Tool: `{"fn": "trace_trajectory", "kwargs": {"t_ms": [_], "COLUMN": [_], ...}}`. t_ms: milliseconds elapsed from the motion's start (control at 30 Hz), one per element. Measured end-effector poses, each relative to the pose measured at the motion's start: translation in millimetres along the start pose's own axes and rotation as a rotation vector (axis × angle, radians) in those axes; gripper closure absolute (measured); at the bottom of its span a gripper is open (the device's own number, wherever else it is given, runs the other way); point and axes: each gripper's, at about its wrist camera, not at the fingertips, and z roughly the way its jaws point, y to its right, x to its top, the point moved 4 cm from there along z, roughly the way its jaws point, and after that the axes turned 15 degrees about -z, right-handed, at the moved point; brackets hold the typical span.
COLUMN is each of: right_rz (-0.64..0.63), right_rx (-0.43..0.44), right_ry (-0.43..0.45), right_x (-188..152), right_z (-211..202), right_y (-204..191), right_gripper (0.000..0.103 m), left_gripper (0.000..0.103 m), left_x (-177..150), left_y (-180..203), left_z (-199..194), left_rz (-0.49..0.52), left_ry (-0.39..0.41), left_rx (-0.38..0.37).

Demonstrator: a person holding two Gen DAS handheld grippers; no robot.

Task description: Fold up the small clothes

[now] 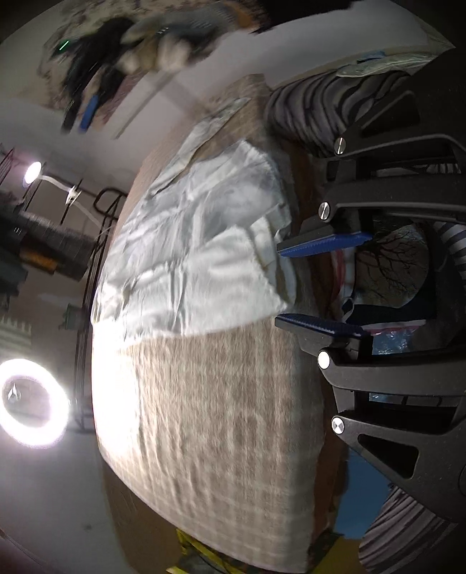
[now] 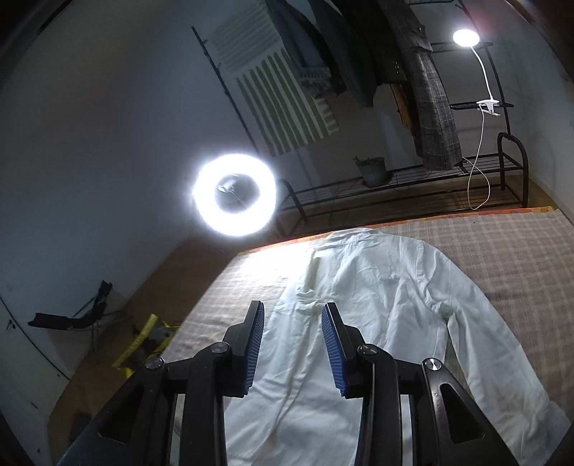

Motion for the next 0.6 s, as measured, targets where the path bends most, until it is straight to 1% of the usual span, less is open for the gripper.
{"fn": "trace_trajectory", "kwargs": {"t_ms": [67, 133, 267, 333, 367, 467, 533, 600], "right_rz": [0.005, -0.009, -0.027, -0.025, -0.020, 0.012, 0.026, 0.022], "right_rx": [0.024, 0.028, 0.009, 0.003, -0.002, -0.013, -0.020, -0.033], "right_ry": [0.016, 0.018, -0.022, -0.046, -0.059, -0.085, -0.087, -0.086], "right_x": [-7.3, -18.9, -51.9, -67.5, -74.1, -88.3, -92.0, -92.8], "right_z": [-13.5, -22.3, -23.5, -21.5, -19.8, -16.8, -18.6, -23.0], "right_y": [-7.0, -16.6, -32.8, -37.4, -38.2, -32.7, -27.8, -24.2], "right_gripper": [0.067, 0.067, 0.067, 0.067, 0.067, 0.068, 0.068, 0.068], "left_gripper": [0.071, 0.071, 0.071, 0.071, 0.071, 0.071, 0.071, 0.071], "left_x": [5.8, 13.8, 29.0, 31.9, 31.4, 23.0, 12.4, 3.6], "left_y": [-2.6, -4.5, -1.9, 3.4, 7.0, 9.8, 7.1, 2.5], "left_z": [1.4, 7.4, 35.3, 50.9, 61.3, 82.7, 96.1, 104.7], "left_rz": [-0.005, -0.003, -0.006, 0.015, 0.031, 0.061, 0.069, 0.080], "left_ry": [0.018, 0.038, 0.047, 0.048, 0.041, 0.012, -0.026, -0.046], "left_rx": [0.002, 0.005, 0.012, 0.020, 0.021, 0.057, 0.075, 0.101]}}
